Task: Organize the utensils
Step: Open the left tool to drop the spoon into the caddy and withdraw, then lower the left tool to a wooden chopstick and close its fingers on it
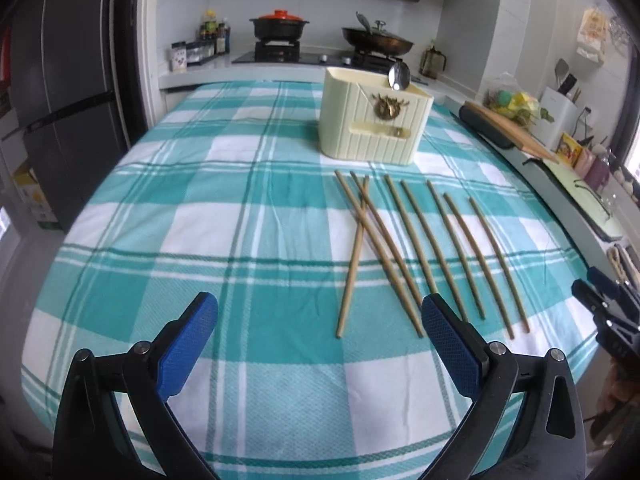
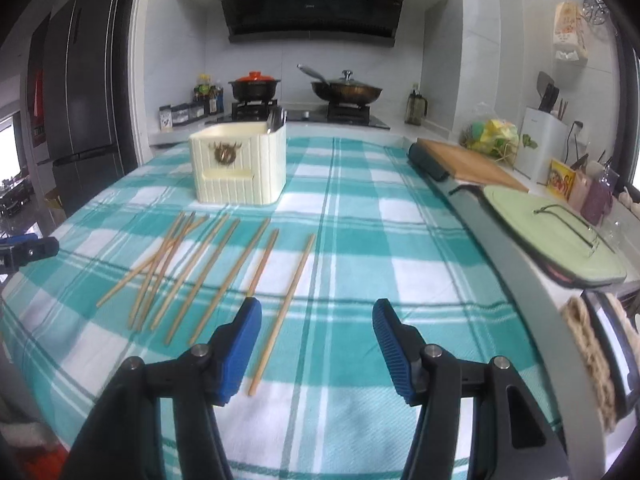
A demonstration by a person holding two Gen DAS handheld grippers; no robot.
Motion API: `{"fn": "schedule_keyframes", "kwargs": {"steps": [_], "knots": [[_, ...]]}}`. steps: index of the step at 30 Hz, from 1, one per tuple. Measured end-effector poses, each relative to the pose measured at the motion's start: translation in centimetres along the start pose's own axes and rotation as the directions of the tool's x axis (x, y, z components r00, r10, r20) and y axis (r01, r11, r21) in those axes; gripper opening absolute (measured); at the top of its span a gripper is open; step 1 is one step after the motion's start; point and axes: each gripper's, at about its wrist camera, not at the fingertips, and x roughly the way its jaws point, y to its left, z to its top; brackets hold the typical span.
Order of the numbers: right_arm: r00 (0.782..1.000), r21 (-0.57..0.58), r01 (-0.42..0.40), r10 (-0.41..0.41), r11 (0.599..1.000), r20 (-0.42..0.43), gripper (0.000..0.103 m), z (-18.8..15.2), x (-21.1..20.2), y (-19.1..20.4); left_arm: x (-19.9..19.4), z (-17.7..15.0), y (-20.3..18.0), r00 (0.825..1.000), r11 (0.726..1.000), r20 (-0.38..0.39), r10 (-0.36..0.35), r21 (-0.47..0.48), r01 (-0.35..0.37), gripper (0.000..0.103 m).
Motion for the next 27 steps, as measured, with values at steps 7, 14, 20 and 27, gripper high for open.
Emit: {"fn": "schedule_keyframes", "kwargs": {"steps": [7,14,20,27], "knots": [[0.999,0.007,-0.038,0.038,0.999,-0.014,0.059,-1.6,0.6,0.9,0.8,-1.4,0.0,0.999,1.0,-0.035,0.017,-0.018,-0.018,0.102],[0.999,0.015,-0.036,0.036,0.999,-0.03,0.059,-2.2,1.0,1.3,1.7,-1.7,0.7,0.998,0.999,-0.058,0.03,-0.034,-0.032,0.102],[0.998,0.048,-0.02,0.023,0.999,-0.059,0.059,-2.3,1.8,0.8,2.0,-1.9,1.1,0.997,0.999,-0.067,0.027,-0.039,-0.03,0.102],[0.996,0.062,-0.014,0.02,0.998,-0.09,0.059,-2.5,2.6,0.7,2.1,-1.8,0.9,0.997,0.999,-0.068,0.02,-0.042,-0.023,0.102]]}}
